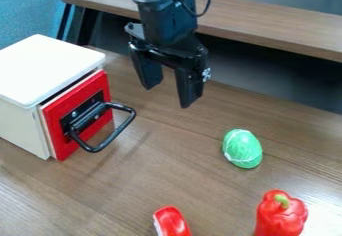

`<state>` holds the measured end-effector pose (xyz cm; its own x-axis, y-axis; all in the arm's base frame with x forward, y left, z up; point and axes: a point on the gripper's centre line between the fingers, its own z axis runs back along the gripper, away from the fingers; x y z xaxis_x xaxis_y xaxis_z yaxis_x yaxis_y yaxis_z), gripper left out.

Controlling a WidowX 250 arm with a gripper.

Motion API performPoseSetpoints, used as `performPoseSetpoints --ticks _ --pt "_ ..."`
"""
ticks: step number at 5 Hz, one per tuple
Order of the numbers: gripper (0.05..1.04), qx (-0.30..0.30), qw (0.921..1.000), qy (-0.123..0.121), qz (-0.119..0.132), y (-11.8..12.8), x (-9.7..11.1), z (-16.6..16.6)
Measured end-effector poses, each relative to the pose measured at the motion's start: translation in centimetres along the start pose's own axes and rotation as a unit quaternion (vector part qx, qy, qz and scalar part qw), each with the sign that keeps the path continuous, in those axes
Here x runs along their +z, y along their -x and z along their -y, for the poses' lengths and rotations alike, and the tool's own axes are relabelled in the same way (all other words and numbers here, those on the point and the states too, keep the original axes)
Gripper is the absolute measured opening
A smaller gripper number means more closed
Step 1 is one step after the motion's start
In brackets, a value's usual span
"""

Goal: Open the drawer

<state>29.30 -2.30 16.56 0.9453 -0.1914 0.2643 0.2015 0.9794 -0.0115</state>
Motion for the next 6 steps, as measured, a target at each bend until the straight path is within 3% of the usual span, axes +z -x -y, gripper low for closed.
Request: performPoseSetpoints --ticks 3,6 --pt "0.999 0.001 0.9995 -0.003 -0.032 0.6 -1.8 -0.3" --pt "0.999 0.065 0.9944 -0.033 -0.076 2.9 -4.6 -6.1"
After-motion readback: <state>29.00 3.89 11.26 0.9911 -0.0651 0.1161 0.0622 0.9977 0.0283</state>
